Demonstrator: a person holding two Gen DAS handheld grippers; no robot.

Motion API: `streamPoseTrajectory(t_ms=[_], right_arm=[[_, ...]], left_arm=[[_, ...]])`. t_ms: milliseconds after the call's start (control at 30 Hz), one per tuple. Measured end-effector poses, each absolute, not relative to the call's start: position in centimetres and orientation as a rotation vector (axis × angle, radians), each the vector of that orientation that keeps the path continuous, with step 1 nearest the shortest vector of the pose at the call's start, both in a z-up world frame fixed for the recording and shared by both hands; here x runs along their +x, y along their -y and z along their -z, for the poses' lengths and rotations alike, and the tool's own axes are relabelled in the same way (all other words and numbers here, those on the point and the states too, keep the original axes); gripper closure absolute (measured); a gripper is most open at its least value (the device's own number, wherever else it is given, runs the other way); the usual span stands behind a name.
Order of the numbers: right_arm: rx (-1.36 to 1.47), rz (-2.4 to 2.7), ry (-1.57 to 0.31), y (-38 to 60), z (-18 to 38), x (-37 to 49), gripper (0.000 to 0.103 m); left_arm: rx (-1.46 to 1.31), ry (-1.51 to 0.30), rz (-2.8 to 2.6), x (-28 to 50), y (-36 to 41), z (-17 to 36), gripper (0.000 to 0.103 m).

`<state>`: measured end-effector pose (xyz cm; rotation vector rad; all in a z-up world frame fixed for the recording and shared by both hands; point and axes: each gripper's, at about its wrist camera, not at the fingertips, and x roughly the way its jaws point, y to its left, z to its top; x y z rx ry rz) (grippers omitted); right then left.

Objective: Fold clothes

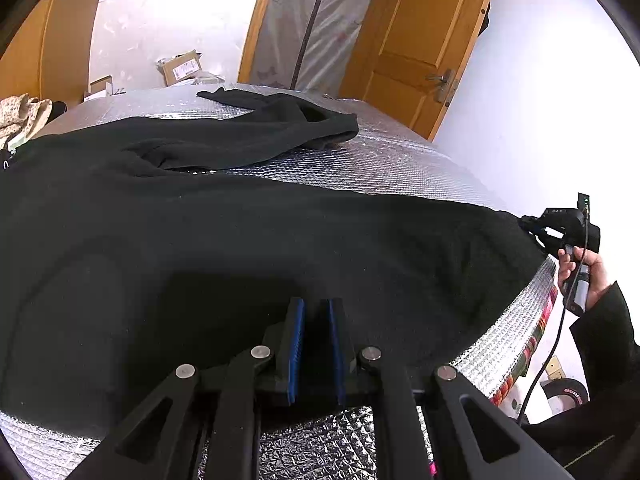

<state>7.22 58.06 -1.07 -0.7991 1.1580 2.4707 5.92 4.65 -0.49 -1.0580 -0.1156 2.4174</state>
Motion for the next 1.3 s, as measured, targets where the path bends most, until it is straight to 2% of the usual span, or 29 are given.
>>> streamPoseTrajectory(t_ms=[200, 367, 467, 533, 767, 867, 900, 967, 1300], right_arm=[[-1.029, -2.928, -0.912, -46.8, -1.0, 5.2, 0.092], [-1.259, -3.219, -0.54, -37.0, -0.8, 4.7, 0.092], [-1.426, -3.273, -0.35, -34.7, 0.2, 5.4, 0.091], [-1.414, -3.297, -0.244, -34.3, -0.1, 6.0, 0.091], [-1.315, -3.376, -0.335, -32.7, -2.2, 4.8, 0.091], [-1.416, -3.364, -0.284, -31.0, -1.4, 4.0, 0.091], [-1.463, -3.348, -0.259, -30.5, -1.0, 3.8, 0.091], [-1.544, -3.316, -0.211, -29.6, -0.4, 3.4, 0.091], [-1.484, -3.416, -0.225, -26.2, -2.2, 2.2, 0.09]], left_arm=[[-1.042, 0.123, -2.452, 6.1, -4.3, -0.2, 0.091], [-1.05, 0.202, -2.571, 6.2, -1.3, -0.5, 0.09], [-1.121, 0.249, -2.61, 6.2, 0.6, 0.3, 0.091], [-1.136, 0.282, -2.653, 6.4, 2.0, 0.4, 0.091], [-1.145, 0.403, -2.839, 7.0, 7.2, -0.1, 0.091], [-1.156, 0.452, -2.906, 7.3, 9.3, -0.2, 0.091], [-1.175, 0.459, -2.912, 7.5, 9.9, 0.0, 0.096], [-1.212, 0.475, -2.923, 7.8, 11.1, 0.3, 0.095], [-1.11, 0.597, -3.224, 8.9, 20.6, -1.5, 0.092]])
